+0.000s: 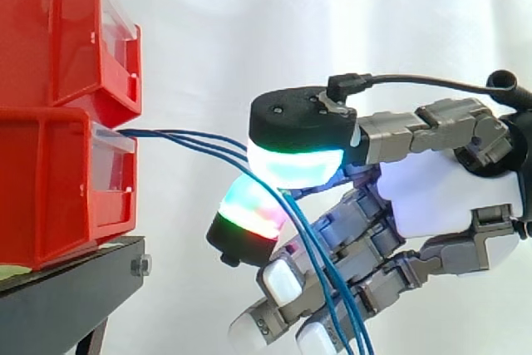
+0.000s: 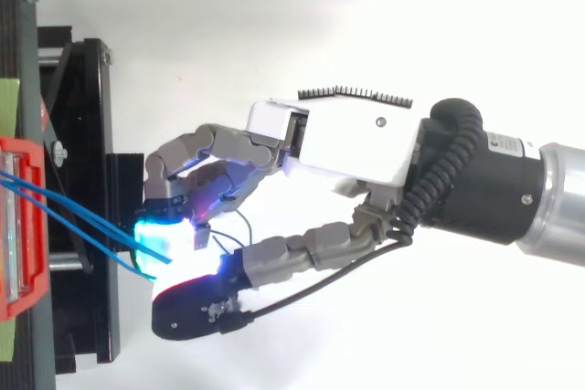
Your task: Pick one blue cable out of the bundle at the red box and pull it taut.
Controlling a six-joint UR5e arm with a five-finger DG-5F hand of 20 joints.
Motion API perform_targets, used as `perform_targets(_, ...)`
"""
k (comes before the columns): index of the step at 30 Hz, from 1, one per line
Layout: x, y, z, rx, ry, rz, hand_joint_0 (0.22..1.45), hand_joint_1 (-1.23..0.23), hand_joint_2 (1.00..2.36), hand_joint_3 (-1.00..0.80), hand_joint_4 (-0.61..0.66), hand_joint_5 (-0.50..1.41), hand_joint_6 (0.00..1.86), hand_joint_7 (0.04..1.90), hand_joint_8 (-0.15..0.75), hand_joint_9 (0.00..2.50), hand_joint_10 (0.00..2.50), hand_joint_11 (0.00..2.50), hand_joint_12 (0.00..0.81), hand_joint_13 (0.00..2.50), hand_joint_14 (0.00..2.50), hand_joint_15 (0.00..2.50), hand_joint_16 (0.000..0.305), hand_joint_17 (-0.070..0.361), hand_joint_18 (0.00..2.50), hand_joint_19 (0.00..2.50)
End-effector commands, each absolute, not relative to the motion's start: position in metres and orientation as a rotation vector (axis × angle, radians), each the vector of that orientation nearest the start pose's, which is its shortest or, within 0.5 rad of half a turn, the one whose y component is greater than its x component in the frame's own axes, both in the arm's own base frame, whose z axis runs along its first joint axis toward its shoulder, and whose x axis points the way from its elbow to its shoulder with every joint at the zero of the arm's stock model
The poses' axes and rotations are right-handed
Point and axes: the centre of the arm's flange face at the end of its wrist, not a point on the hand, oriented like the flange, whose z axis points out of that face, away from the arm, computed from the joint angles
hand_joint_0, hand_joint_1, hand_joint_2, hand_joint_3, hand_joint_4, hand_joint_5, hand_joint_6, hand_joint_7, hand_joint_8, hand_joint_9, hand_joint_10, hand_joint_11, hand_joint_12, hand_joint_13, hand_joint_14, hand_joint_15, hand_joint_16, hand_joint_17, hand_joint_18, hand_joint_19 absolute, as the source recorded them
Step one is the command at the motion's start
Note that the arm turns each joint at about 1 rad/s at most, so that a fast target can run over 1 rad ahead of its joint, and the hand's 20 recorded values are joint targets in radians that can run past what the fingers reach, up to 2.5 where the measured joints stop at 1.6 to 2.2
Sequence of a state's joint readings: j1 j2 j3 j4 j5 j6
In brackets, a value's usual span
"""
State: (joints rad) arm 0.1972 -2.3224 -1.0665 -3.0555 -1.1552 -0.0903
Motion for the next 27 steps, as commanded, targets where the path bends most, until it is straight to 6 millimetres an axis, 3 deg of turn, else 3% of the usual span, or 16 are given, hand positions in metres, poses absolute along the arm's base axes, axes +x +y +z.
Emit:
perform_targets(1,0.764,-0.0248,0.2641,1.314,1.229,0.872,0.62,-0.83,1.02,0.14,-0.14,-0.16,0.91,1.28,0.369,0.91,0.02,0.8,0.431,0.61,0.01,0.21,0.06,0.135,0.77,0.35)
perform_targets(5,0.7639,-0.0235,0.264,1.314,1.233,0.873,0.66,-0.86,1.02,0.12,-0.16,-0.18,0.91,1.26,0.336,0.85,0.02,0.79,0.416,0.58,0.01,0.21,0.057,0.128,0.72,0.35)
perform_targets(10,0.7637,-0.0238,0.2639,1.315,1.232,0.869,0.67,-0.9,1.02,0.05,-0.1,-0.2,0.88,1.14,0.292,0.71,0.02,0.78,0.393,0.42,0.0,0.16,0.054,0.121,0.58,0.3)
perform_targets(18,0.7632,-0.0239,0.2648,1.317,1.232,0.869,0.7,-0.98,1.0,-0.5,-0.08,-0.25,0.83,1.02,0.251,0.46,0.01,0.61,0.378,0.3,0.0,0.06,0.054,0.121,0.47,0.17)
perform_targets(20,0.7634,-0.0238,0.2636,1.317,1.235,0.87,0.68,-0.99,1.0,-0.5,-0.07,-0.25,0.82,0.99,0.251,0.44,0.01,0.58,0.377,0.3,0.0,0.05,0.054,0.121,0.47,0.16)
perform_targets(25,0.7627,-0.0239,0.2632,1.319,1.241,0.864,0.56,-0.91,1.0,-0.5,-0.01,-0.23,0.8,0.99,0.282,0.5,0.01,0.61,0.395,0.32,0.0,0.1,0.055,0.124,0.46,0.23)
perform_targets(27,0.7622,-0.024,0.2628,1.321,1.244,0.861,0.5,-0.78,1.0,-0.5,0.05,-0.19,0.78,1.0,0.321,0.63,0.01,0.64,0.42,0.38,0.0,0.12,0.059,0.133,0.5,0.28)
